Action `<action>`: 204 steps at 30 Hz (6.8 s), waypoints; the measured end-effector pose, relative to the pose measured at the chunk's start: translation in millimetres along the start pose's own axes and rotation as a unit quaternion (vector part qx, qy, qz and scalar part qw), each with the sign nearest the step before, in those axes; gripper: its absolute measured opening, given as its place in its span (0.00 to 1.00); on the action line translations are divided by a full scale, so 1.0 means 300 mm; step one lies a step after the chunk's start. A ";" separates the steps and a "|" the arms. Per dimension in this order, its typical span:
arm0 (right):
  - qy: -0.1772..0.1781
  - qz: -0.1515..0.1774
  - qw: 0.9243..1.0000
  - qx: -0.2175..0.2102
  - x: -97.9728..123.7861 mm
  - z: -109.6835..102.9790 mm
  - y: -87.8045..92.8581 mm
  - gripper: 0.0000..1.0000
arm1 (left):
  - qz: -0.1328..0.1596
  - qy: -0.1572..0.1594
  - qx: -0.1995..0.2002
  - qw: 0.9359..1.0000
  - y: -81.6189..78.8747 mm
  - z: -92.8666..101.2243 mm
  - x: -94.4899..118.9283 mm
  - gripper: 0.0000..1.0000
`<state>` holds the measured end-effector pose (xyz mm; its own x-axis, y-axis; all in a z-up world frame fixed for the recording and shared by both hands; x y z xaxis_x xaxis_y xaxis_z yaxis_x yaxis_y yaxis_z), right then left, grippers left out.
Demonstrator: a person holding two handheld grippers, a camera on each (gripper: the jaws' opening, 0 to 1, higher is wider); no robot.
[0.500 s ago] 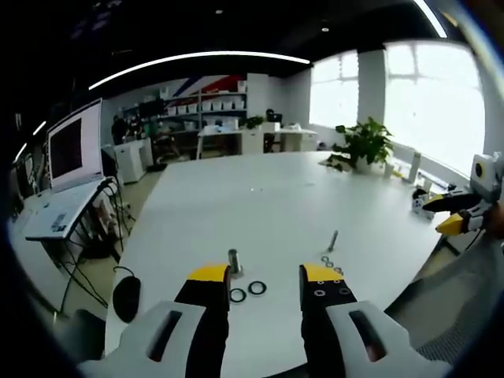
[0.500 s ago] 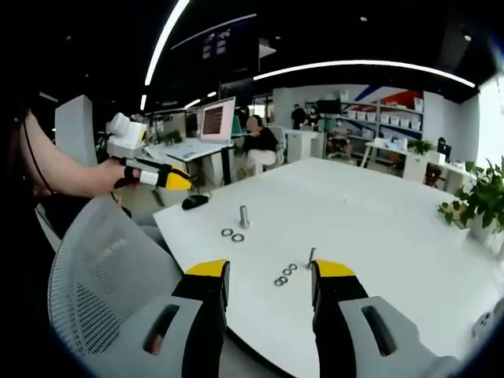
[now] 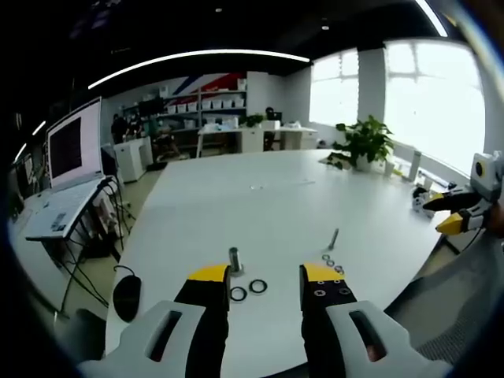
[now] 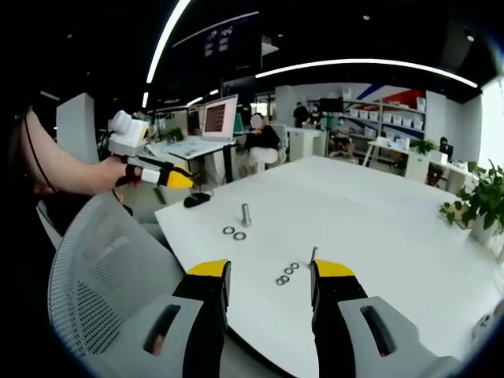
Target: Place the washer onto the threaded stud by aligning its center hole with the stud, sliding it down to the base, and recovering from edge contact or off-axis alignment until the washer reaches the visible bottom stop.
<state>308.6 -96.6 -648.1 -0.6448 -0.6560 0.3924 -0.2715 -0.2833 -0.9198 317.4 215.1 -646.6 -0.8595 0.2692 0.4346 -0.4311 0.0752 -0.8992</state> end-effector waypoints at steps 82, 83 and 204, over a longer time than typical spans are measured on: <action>0.024 -0.009 1.000 0.009 0.002 0.017 0.006 0.43 | -0.039 0.009 0.015 0.999 0.038 -0.025 -0.029 0.34; 0.024 -0.008 1.000 0.009 0.003 0.017 0.005 0.43 | -0.040 0.008 0.015 0.999 0.038 -0.027 -0.029 0.34; 0.047 -0.034 0.998 -0.010 0.008 0.053 0.036 0.43 | -0.450 0.082 -0.131 0.879 0.295 -0.168 -0.557 0.21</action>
<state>315.4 -112.2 -657.0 -0.6891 -0.5667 0.4517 -0.3301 -0.3094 -0.8918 436.6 225.1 -801.5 -0.1412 0.1205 0.9826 -0.8199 0.5420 -0.1843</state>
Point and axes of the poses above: the point that each gripper's makers call its tool centre point, and the gripper's own axes: x roughly backward along the fingers, z roughly to its right, y roughly out of its underside, the point moved 6 cm from there along x, roughly backward along the fingers, and after that the axes turned 2 degrees about y, right-handed, at the moved point
